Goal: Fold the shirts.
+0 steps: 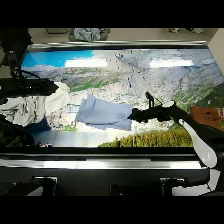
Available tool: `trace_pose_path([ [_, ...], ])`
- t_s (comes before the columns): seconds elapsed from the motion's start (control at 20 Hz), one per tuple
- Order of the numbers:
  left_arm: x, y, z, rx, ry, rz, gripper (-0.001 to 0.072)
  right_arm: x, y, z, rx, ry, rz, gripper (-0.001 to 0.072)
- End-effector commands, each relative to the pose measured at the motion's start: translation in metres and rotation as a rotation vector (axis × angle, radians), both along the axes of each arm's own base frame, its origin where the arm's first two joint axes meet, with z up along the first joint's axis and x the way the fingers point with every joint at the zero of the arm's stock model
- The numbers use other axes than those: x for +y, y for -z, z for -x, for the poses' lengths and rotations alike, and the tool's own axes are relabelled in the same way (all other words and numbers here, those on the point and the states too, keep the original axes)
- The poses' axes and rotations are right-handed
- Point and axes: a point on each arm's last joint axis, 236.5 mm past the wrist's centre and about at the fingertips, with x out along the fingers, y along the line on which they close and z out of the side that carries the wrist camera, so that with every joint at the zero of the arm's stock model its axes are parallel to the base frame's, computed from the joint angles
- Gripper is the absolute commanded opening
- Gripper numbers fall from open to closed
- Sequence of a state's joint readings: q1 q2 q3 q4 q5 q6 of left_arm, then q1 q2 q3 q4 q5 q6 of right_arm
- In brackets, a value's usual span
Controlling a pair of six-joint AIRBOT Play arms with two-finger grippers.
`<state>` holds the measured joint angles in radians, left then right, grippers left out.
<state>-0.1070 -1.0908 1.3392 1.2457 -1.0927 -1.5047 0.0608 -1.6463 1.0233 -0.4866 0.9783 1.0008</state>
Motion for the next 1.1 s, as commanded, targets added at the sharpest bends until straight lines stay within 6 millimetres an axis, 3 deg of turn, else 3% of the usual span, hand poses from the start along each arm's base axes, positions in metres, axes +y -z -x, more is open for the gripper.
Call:
trace_pose_path([
  [0.0, -0.002, 0.0, 0.001, 0.005, -0.001, 0.014, 0.003, 0.005, -0.033, -0.012, -0.141, -0.092, -0.063, 0.0044],
  [0.1, -0.002, 0.0, 0.0, 0.004, -0.001, 0.013, 0.003, -0.024, -0.075, -0.022, -0.212, -0.129, -0.082, 0.0044],
  [0.2, -0.002, 0.001, 0.0, 0.006, -0.001, 0.013, 0.003, -0.079, -0.114, -0.036, -0.242, -0.06, -0.033, 0.0044],
  [0.3, -0.002, 0.002, -0.001, 0.008, 0.001, 0.01, 0.003, -0.148, -0.152, -0.04, -0.272, 0.041, 0.056, 0.0044],
  [0.55, -0.002, 0.004, -0.002, 0.01, 0.006, 0.006, 0.0031, -0.301, -0.224, -0.009, -0.327, 0.306, 0.222, 0.0044],
  [0.7, -0.002, 0.004, -0.002, 0.01, 0.006, 0.006, 0.003, -0.374, -0.251, 0.016, -0.344, 0.483, 0.274, 0.0044],
  [0.85, -0.002, 0.004, -0.002, 0.01, 0.006, 0.006, 0.0031, -0.424, -0.269, 0.035, -0.369, 0.627, 0.305, 0.0044],
  [1.05, -0.003, 0.004, -0.002, 0.01, 0.006, 0.006, 0.0031, -0.463, -0.29, 0.049, -0.419, 0.76, 0.322, 0.0044],
])
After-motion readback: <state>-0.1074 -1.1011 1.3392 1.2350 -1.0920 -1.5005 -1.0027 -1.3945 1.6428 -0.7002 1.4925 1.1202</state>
